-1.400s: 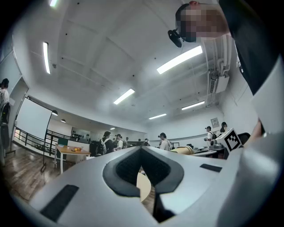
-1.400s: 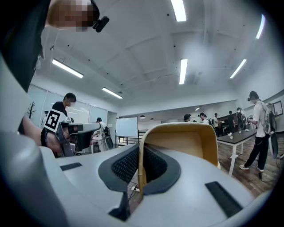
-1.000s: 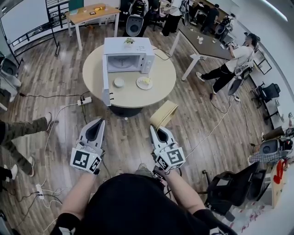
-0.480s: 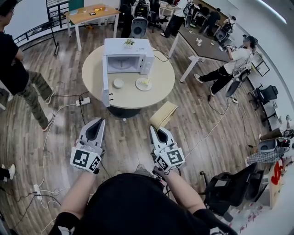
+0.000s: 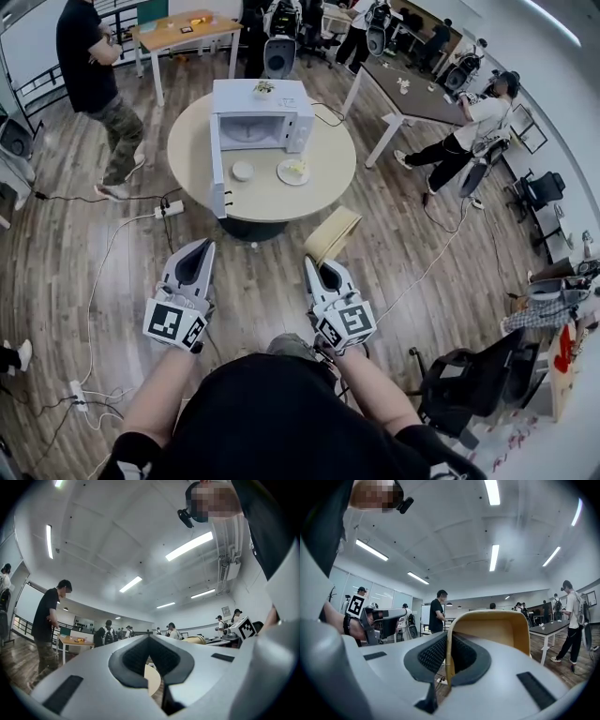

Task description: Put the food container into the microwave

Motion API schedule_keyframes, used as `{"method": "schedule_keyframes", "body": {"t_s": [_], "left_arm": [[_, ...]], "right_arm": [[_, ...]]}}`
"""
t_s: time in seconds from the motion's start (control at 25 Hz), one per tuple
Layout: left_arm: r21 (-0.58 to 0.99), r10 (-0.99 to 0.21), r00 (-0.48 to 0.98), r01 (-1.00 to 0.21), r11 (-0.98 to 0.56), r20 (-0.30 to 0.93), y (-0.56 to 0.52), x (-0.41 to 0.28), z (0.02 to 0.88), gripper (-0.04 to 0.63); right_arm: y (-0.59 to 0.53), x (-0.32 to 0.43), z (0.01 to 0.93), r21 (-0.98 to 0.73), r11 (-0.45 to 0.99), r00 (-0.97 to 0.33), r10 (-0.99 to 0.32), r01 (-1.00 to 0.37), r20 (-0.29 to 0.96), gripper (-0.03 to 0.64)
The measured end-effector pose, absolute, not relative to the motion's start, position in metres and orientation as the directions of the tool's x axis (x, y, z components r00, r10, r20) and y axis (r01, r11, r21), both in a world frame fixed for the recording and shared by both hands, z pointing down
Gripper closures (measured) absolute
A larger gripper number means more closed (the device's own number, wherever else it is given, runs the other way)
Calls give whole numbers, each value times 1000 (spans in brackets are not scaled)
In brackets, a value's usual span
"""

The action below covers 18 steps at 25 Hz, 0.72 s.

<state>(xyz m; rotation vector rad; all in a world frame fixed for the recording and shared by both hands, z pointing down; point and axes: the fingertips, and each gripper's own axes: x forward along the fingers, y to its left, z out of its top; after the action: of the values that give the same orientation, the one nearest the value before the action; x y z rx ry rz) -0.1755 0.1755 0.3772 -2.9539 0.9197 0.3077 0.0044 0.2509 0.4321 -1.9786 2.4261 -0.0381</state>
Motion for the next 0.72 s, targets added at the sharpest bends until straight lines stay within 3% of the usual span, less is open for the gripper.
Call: {"method": "schedule_keyframes", "body": {"t_s": [0.72], "left_arm": [[42,-565,804,-568,-822,-184,158,-165,384,577]], "right_arm": [[234,15,435,-9,193,-193,-981,-981,-7,592]]}}
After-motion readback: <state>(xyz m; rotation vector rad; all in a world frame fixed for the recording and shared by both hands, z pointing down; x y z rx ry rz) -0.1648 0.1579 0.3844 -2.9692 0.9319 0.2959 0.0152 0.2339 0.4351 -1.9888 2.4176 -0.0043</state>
